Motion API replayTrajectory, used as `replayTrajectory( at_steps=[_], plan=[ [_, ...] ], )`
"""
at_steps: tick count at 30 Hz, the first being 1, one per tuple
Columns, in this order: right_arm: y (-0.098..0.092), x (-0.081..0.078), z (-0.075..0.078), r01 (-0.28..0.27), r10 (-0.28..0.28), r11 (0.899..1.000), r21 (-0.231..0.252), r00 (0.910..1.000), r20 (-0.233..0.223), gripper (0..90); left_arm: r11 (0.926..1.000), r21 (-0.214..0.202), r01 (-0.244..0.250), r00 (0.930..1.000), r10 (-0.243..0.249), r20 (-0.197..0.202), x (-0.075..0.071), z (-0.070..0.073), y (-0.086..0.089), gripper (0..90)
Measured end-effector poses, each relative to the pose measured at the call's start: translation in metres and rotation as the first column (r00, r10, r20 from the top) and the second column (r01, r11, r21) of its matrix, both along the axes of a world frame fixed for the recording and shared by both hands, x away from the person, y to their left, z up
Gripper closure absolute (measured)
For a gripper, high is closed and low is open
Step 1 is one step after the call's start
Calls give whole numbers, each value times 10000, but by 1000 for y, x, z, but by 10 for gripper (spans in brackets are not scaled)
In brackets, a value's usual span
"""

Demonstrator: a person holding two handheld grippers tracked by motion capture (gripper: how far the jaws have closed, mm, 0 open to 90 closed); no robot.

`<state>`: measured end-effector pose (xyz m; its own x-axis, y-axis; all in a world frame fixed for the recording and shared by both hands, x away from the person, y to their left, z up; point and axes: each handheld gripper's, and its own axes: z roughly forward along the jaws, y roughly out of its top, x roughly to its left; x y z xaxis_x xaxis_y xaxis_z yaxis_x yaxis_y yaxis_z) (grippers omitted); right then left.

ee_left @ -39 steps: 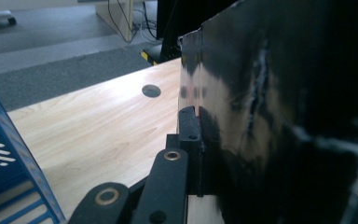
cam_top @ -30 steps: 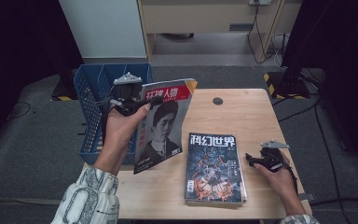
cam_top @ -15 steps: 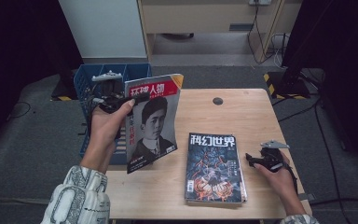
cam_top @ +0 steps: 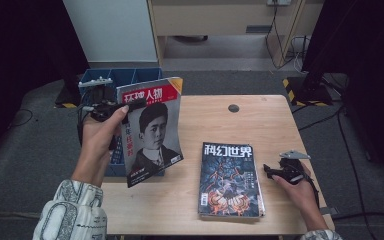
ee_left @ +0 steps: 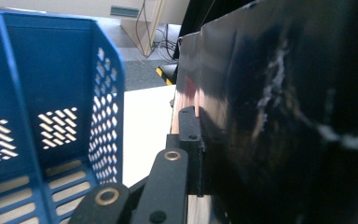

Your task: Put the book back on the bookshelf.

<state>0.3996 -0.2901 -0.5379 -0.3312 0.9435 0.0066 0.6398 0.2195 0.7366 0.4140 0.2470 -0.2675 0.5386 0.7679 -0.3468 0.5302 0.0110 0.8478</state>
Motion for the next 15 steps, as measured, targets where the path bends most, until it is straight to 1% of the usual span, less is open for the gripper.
replayTrajectory(
  at_steps=[4, 8, 12, 15],
  plan=[
    [0, 0, 0, -1, 1, 10000, -2, 10000, 1, 195, 9998, 10, -188, 9998, 188, 6, -2, -1, 8, 863],
    [0, 0, 0, -2, 2, 10000, 1, 10000, -1, 196, 9997, 1, -262, 9997, 262, 33, -5, 0, 15, 864],
    [0, 0, 0, 0, 0, 10000, 1, 10000, 0, 196, 9991, -222, -365, 9992, 368, 146, -8, 4, 24, 864],
    [0, 0, 0, -1, 1, 10000, 2, 10000, -2, 196, 9985, -229, -498, 9984, 504, 255, -11, 10, 30, 863]
  ],
)
